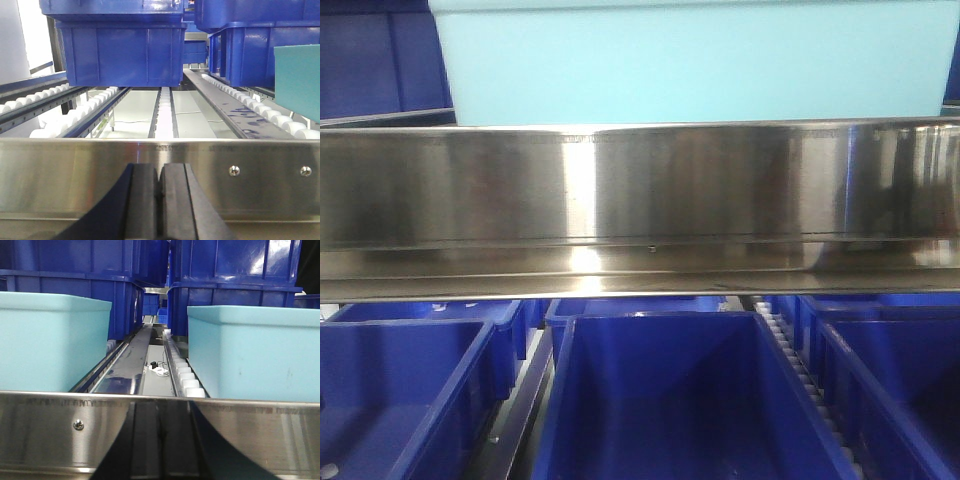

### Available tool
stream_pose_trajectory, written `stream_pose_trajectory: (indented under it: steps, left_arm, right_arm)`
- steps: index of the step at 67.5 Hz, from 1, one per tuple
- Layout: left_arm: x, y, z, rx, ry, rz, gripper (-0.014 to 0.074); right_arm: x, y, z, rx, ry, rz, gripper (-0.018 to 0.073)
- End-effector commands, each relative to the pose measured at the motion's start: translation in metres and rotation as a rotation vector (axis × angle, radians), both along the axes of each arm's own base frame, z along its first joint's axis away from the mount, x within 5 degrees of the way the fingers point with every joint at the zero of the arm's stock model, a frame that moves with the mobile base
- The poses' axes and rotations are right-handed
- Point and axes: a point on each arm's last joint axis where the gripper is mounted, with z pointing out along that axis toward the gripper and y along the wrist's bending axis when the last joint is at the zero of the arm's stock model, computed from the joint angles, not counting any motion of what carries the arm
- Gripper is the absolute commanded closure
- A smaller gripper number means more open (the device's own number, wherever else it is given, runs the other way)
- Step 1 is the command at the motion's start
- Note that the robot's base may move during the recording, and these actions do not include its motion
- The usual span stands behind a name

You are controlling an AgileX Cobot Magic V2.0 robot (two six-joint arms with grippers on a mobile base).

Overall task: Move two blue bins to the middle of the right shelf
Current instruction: 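Reach both grippers toward the side walls of the cyan bin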

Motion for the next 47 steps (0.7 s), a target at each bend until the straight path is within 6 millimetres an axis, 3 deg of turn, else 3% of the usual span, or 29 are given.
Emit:
stream_pose_trajectory:
  steps: [1,22,32,47]
  left_arm:
    - [-0.0004,0.0000,0.0024,-0.007,-0.021,0.000,0.0707]
    - [-0.0004,0.0000,0.0024,-0.005,-0.022,-0.001,0.0707]
    - [-0.0004,0.0006,0.0024,0.119,-0.032,0.009,0.0707]
    - [-0.0004,0.0006,0.0024,0.124,-0.032,0.009,0.0707]
  right_arm:
    - [-0.0003,0.0000,0.0015,-0.014,-0.021,0.000,0.0721]
    - [-0.0003,0.0000,0.0015,-0.014,-0.021,0.000,0.0721]
    - [-0.0003,0.0000,0.0015,-0.014,-0.021,0.000,0.0721]
    - [-0.0003,0.0000,0.0015,-0.014,-0.021,0.000,0.0721]
